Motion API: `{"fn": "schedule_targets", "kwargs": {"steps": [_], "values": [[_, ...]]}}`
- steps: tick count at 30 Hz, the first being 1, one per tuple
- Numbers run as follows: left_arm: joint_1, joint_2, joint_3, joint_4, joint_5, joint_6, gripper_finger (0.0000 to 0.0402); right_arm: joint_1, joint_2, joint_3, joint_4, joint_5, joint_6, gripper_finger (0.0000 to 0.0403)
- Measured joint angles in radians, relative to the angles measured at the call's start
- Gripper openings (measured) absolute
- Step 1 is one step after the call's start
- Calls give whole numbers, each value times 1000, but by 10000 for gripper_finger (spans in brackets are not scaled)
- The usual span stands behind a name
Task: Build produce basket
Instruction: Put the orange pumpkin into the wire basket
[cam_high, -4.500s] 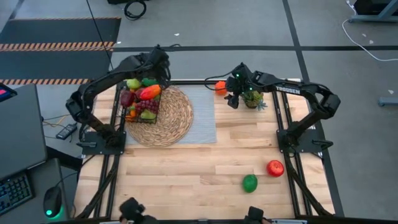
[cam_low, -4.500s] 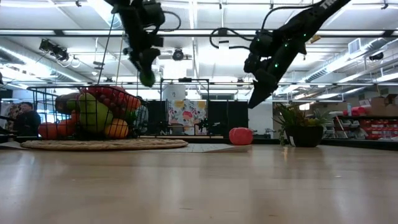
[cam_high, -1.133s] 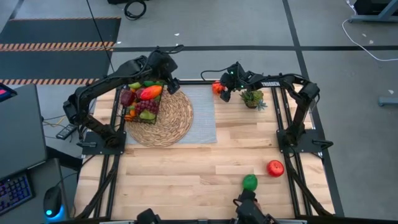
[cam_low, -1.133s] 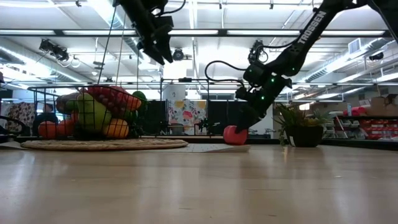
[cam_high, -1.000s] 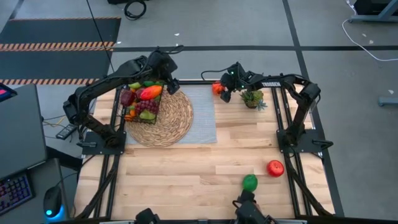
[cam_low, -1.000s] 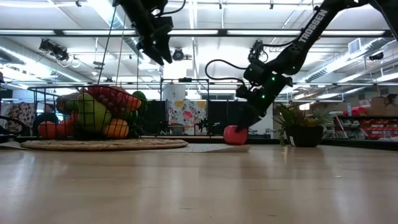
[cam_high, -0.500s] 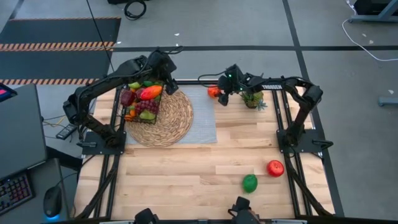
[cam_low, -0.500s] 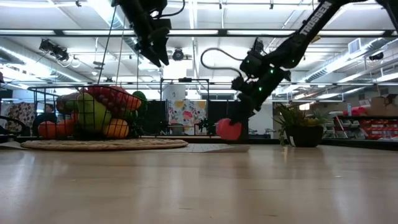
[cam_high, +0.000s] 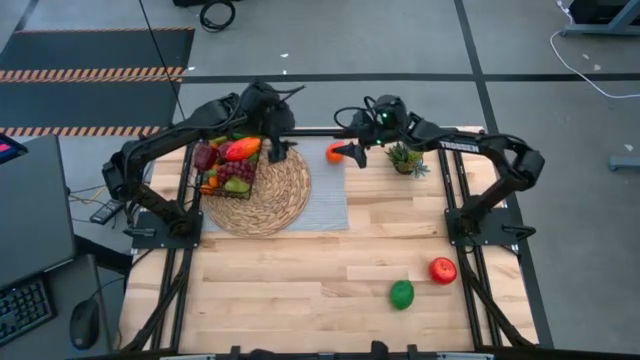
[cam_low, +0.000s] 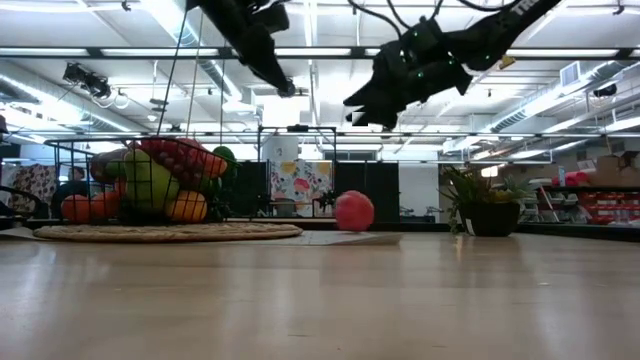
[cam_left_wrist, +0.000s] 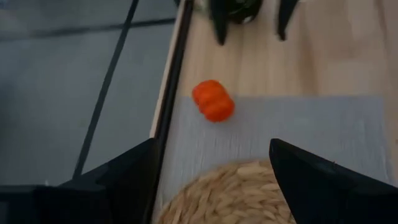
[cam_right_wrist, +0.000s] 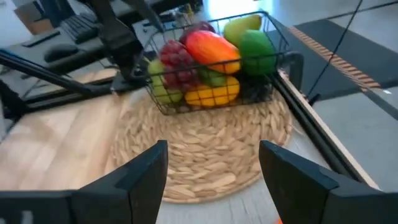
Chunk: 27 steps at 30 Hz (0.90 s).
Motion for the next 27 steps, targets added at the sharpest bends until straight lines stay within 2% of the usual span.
{"fn": "schedule_targets", "kwargs": {"steps": [2, 4, 6, 10, 12, 19, 27], "values": [[-12, 0, 0, 10, 6, 20, 313, 2, -15, 0, -22, 6, 0, 254], [-16, 0, 0, 8, 7, 15, 314, 2, -23, 0, -59, 56, -31, 252], [-15, 0, 0, 2, 5, 4, 313, 2, -22, 0, -108, 164, -77, 252], [-14, 0, 0, -8, 3, -18, 313, -12, 28, 1, -193, 466, -263, 260], [-15, 0, 0, -10, 4, -21, 313, -27, 71, 1, -210, 551, -306, 270], [-14, 0, 0, -18, 5, -45, 313, -73, 175, 0, -300, 567, -220, 314], [-15, 0, 0, -18, 5, -48, 314, -52, 135, 0, -456, 587, -144, 351]]}}
